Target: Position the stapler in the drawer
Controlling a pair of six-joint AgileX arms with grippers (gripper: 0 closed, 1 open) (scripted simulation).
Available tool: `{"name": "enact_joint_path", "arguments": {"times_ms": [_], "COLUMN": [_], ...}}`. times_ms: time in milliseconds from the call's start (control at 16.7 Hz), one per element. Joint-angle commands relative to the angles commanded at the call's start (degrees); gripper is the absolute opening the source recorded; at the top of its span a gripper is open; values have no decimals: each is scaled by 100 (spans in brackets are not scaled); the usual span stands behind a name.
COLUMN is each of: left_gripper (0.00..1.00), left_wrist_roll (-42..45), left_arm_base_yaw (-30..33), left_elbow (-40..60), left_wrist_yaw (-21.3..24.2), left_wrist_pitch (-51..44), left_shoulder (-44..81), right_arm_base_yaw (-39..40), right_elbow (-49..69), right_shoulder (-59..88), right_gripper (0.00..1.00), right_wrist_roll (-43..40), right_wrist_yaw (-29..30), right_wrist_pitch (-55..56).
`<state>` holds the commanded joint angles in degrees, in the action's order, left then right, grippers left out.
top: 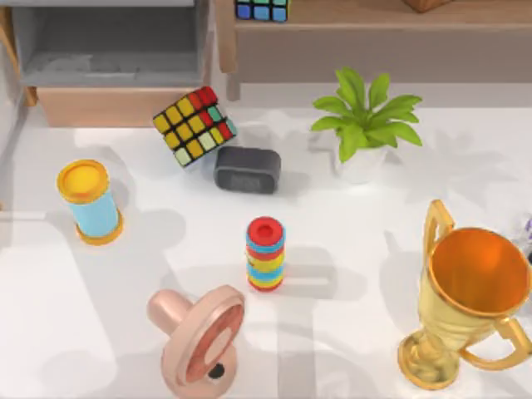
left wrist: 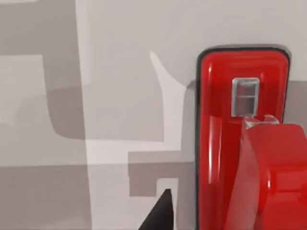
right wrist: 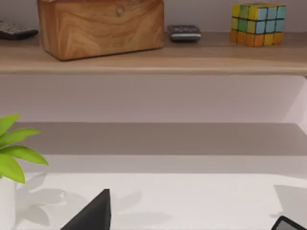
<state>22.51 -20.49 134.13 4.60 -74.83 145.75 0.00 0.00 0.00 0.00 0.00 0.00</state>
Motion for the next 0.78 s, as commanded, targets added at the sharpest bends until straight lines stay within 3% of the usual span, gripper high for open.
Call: {"name": "enact_joint_path", "arguments": {"times_ms": [120, 780], "left_gripper": [100, 100], "left_wrist_roll": [0, 74], "left_arm_base_yaw": [0, 9], "left_elbow": [0, -85], "left_wrist_yaw": [0, 28], "left_wrist_pitch": [0, 102], "left_shoulder": [0, -138], "right_arm_base_yaw": [0, 0], "right_elbow": [0, 0], "right_shoulder": [0, 0], "right_gripper": [100, 100], "right_wrist_roll": [0, 0], "right_wrist_yaw": [0, 0], "right_wrist_pitch": [0, 0]}}
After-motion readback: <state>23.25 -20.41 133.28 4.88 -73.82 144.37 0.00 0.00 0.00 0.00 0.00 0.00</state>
